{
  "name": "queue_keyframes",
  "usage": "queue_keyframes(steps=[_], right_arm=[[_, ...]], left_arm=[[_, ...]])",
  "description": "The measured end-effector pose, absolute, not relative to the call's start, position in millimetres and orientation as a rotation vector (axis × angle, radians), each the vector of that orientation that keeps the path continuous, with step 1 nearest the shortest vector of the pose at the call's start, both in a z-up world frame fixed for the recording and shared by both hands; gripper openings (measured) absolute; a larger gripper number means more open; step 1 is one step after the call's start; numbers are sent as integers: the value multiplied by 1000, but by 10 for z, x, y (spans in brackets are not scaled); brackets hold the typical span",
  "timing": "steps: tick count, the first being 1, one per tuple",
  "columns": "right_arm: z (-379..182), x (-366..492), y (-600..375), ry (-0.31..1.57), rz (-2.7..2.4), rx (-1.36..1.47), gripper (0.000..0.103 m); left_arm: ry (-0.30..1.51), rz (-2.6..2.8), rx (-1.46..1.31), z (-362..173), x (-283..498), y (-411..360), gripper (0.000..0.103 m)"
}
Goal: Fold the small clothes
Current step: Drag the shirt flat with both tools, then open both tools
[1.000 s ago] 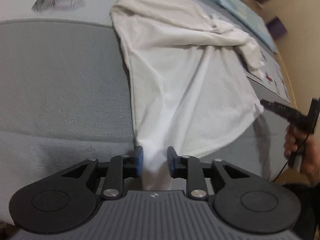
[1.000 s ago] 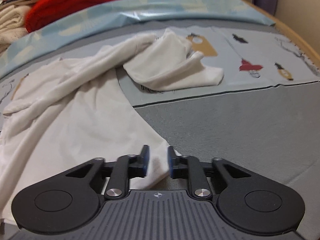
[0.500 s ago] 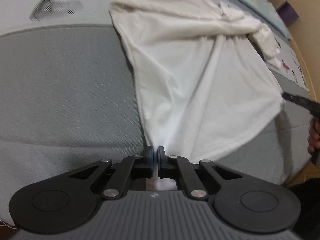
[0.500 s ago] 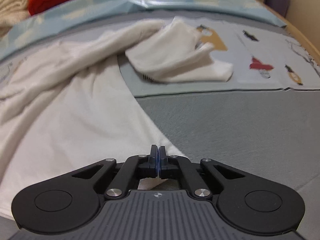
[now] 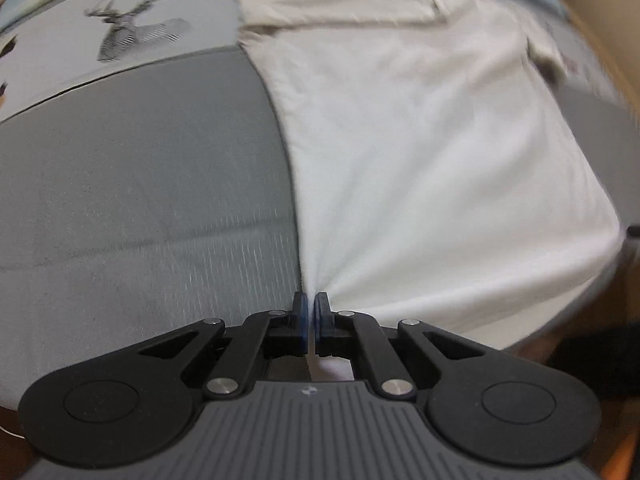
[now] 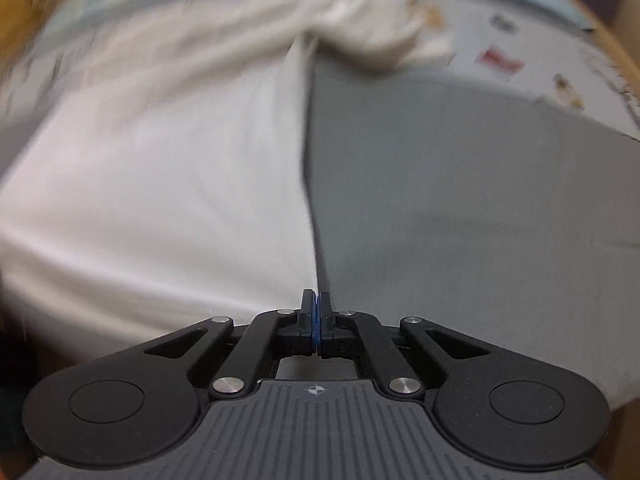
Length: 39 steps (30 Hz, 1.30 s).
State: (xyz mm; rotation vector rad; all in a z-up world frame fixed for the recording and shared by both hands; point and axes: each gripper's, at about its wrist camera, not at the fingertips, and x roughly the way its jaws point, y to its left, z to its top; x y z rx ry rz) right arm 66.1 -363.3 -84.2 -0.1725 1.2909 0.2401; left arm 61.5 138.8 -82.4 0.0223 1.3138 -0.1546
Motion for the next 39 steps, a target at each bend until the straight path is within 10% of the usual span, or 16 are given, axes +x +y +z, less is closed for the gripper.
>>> queue_keyframes(steps=[6, 17, 25, 27, 39], right_arm=[[-778, 534, -3720, 1234, 249, -173, 0], [-955, 802, -3406, 1266, 274, -142, 19], [-1037, 745, -3350, 1284, 327, -218, 5], [-966, 714, -3426, 1272, 325, -195, 4], [-805, 613, -3475, 1213, 271, -207, 5]], left_arm=[[1330, -161, -26, -778, 650, 1463, 28], [1414, -172, -3, -952, 548, 1369, 28], [1467, -205, 103, -1137, 560, 1200, 26], [1451, -218, 128, -1136, 559, 1146, 6], [1429, -201, 174, -1045, 506, 1178, 7]])
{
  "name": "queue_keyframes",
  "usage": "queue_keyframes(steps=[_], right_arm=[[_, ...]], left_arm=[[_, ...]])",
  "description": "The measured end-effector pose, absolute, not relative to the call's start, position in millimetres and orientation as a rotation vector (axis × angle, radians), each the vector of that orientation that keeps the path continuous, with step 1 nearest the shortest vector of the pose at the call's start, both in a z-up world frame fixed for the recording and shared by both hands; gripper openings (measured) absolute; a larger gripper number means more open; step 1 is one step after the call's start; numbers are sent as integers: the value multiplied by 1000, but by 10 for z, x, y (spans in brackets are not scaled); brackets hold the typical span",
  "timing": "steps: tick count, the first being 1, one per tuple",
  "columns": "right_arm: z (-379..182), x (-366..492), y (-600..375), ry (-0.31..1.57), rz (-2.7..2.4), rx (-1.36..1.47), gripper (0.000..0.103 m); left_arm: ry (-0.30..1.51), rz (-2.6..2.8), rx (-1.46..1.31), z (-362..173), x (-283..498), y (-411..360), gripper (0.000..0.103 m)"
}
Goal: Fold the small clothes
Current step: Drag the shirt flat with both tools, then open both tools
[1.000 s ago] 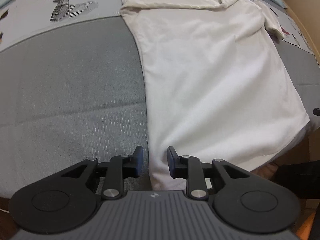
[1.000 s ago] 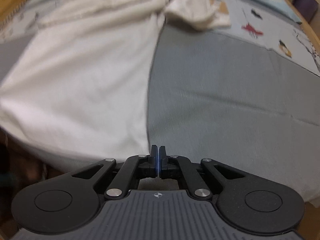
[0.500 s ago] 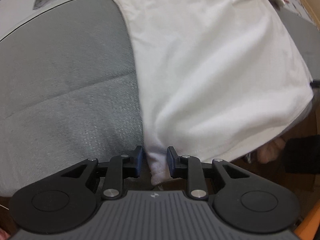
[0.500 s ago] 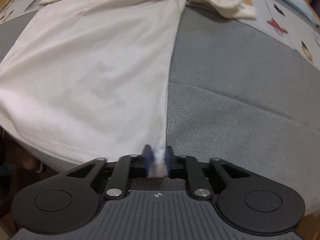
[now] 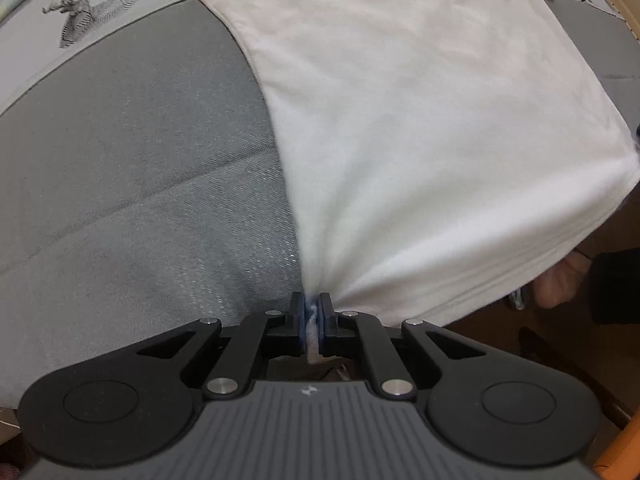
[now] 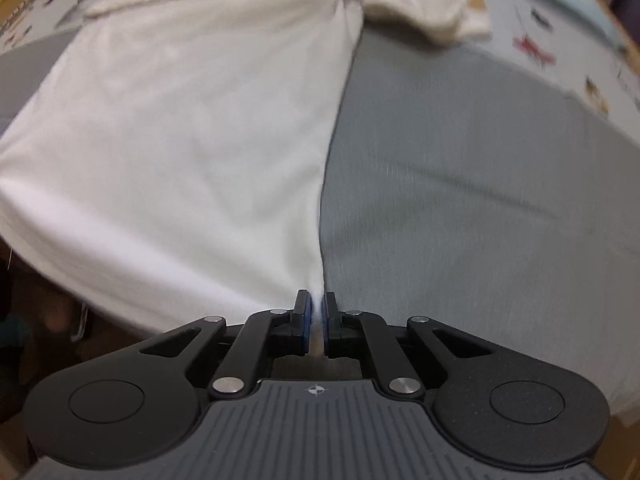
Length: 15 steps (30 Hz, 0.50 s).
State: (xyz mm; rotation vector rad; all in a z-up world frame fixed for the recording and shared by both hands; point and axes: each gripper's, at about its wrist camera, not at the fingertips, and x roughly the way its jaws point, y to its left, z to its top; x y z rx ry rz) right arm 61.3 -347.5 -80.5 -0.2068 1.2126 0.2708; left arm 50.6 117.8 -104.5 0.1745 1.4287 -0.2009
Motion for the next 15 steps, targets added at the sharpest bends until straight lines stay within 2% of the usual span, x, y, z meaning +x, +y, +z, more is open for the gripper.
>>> queue_keyframes(steps=[6, 12, 15], right_arm=[[-707, 744, -3428, 1161, 312, -121, 6], [-1068, 703, -3263, 1322, 320, -309, 13], [-1008, 685, -3268, 1292, 329, -301, 14]], left_arm=[[1318, -249, 79, -850, 529, 1176, 7], [1437, -278, 172, -1120, 552, 956, 7], [1449, -262, 202, -1161, 553, 915, 7]])
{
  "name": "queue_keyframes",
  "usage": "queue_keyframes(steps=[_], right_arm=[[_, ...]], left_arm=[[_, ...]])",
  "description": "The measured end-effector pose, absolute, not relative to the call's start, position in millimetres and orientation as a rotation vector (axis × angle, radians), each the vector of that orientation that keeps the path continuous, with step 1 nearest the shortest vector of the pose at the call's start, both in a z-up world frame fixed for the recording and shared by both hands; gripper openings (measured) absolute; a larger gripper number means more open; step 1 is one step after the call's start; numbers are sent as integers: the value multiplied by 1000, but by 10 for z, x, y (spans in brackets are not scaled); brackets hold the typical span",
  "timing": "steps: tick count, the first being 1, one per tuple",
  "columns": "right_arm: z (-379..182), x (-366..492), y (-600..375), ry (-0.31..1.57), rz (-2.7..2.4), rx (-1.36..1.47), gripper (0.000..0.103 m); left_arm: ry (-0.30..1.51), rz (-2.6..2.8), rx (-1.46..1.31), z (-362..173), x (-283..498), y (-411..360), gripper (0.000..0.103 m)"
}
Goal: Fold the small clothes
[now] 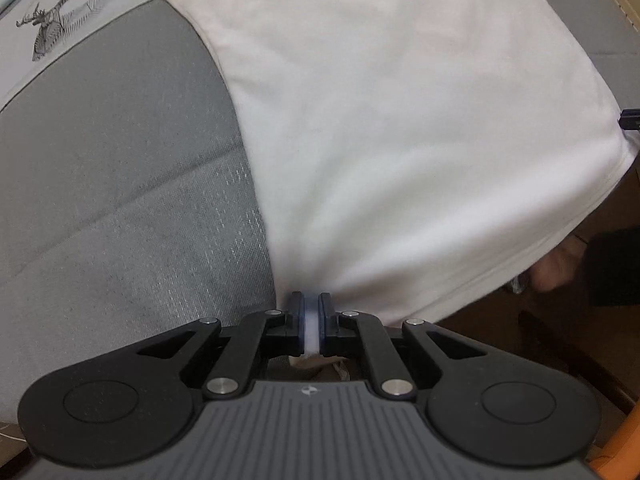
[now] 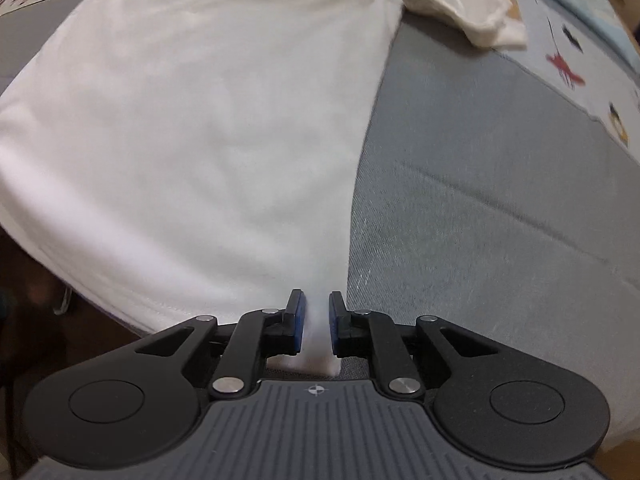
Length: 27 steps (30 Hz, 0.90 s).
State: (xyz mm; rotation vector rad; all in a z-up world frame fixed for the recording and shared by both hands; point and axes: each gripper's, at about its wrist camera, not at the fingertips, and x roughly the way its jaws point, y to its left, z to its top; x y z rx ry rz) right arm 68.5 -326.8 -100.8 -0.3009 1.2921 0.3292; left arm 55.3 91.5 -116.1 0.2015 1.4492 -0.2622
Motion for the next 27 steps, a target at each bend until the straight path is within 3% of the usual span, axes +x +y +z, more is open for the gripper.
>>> queue_keyframes(steps=[3, 7, 20, 22, 25, 27], right_arm=[[-917, 674, -3330, 1257, 332, -231, 14], [-1068, 617, -3307, 1316, 312, -361, 18], [-343, 816, -3379, 1003, 235, -80, 18], [-139, 869, -3388, 940, 208, -47, 18], [205, 1041, -3289, 799, 168, -7, 19], [421, 1171, -3201, 720, 144, 50, 30]], left_arm=[[1413, -278, 145, -1076, 562, 928, 7], [1474, -235, 232, -1236, 550, 886, 7], [1095, -154, 41, -503, 839, 805, 12], [1033, -136, -13, -358, 882, 786, 15], [924, -90, -56, -130, 980, 707, 33], [846, -58, -71, -13, 1044, 638, 46]])
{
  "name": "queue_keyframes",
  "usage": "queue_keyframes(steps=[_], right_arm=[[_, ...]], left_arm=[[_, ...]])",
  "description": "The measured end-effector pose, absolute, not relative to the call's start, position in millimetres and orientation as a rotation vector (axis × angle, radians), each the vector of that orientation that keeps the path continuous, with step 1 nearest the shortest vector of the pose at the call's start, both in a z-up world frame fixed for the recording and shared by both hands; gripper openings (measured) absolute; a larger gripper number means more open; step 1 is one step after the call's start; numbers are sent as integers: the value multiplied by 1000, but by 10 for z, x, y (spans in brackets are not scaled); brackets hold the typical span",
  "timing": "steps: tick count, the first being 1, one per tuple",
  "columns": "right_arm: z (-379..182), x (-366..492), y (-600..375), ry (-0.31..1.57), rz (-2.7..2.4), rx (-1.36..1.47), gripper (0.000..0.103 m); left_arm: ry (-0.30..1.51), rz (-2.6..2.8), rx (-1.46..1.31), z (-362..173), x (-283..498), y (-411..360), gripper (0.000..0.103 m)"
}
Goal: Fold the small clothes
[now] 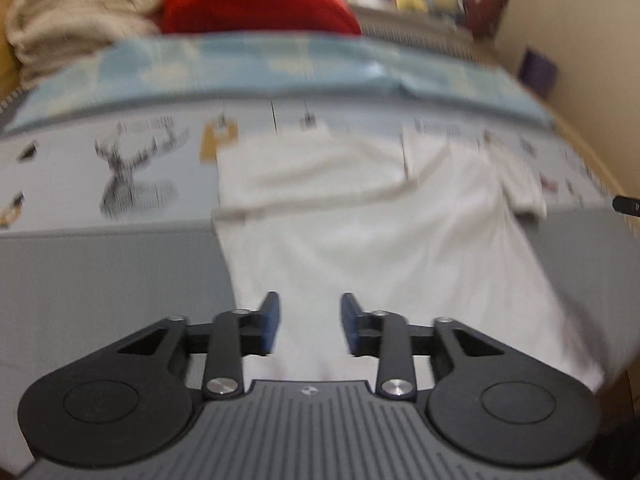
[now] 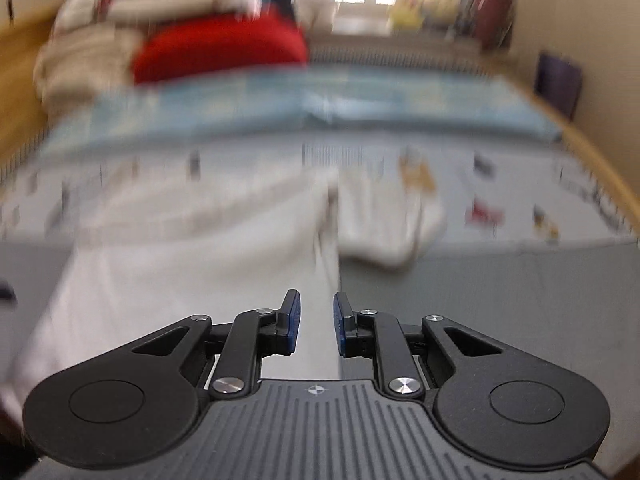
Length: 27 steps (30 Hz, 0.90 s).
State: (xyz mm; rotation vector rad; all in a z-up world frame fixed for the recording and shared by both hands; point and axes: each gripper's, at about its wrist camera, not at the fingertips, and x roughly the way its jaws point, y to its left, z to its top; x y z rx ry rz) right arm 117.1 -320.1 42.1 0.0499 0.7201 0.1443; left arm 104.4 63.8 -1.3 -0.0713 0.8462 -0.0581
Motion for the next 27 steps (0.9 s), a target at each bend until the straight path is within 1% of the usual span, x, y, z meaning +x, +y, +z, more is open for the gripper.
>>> queue_keyframes(steps=[1, 2, 3, 4, 6, 8, 10, 11, 14, 16, 17, 18, 19, 20, 25, 27], right_arm=[[495, 1269, -3163, 688, 131, 89, 34], [566, 1357, -3107, 654, 116, 122, 41], [599, 1439, -3056, 636, 105, 137, 46], [615, 1533, -2983, 621, 89, 142, 47], [552, 1665, -2890, 612, 62, 143, 48], [382, 1773, -2857, 638, 68, 181, 48], [207, 1938, -2847, 778, 48, 238, 48], [181, 1996, -2860, 814, 53, 274, 47], [194, 2130, -2910, 836, 57, 315, 47], [213, 2191, -2941, 816, 50, 288, 47], [184, 2161, -2946, 809, 36, 281, 40], [162, 2165, -2976, 811, 22, 285, 21], [129, 2166, -3010, 815, 16, 301, 9], [106, 2180, -3058, 814, 13, 320, 0], [41, 2185, -3165, 810, -27, 295, 0], [-20, 2233, -3214, 854, -10, 296, 3]], left_arm=[[818, -46, -76, 54, 1030, 594, 49], [790, -34, -82, 104, 1052, 548, 54], [767, -21, -82, 146, 1075, 494, 58], [751, -7, -75, 190, 1080, 436, 59], [726, 30, -50, 225, 1135, 310, 65], [723, 42, -33, 232, 1210, 208, 65], [724, 50, -23, 232, 1303, 109, 66], [726, 49, -20, 224, 1356, 72, 66], [754, -13, -34, 146, 1673, -24, 64], [797, -53, -50, 67, 1963, -87, 47], [821, -88, -64, 10, 2161, -136, 25], [828, -106, -67, -52, 2298, -174, 6], [823, -119, -56, -115, 2462, -247, 2], [818, -130, -44, -181, 2597, -313, 2], [836, -186, -91, -597, 3192, -550, 3], [831, -194, -137, -733, 3386, -579, 7]])
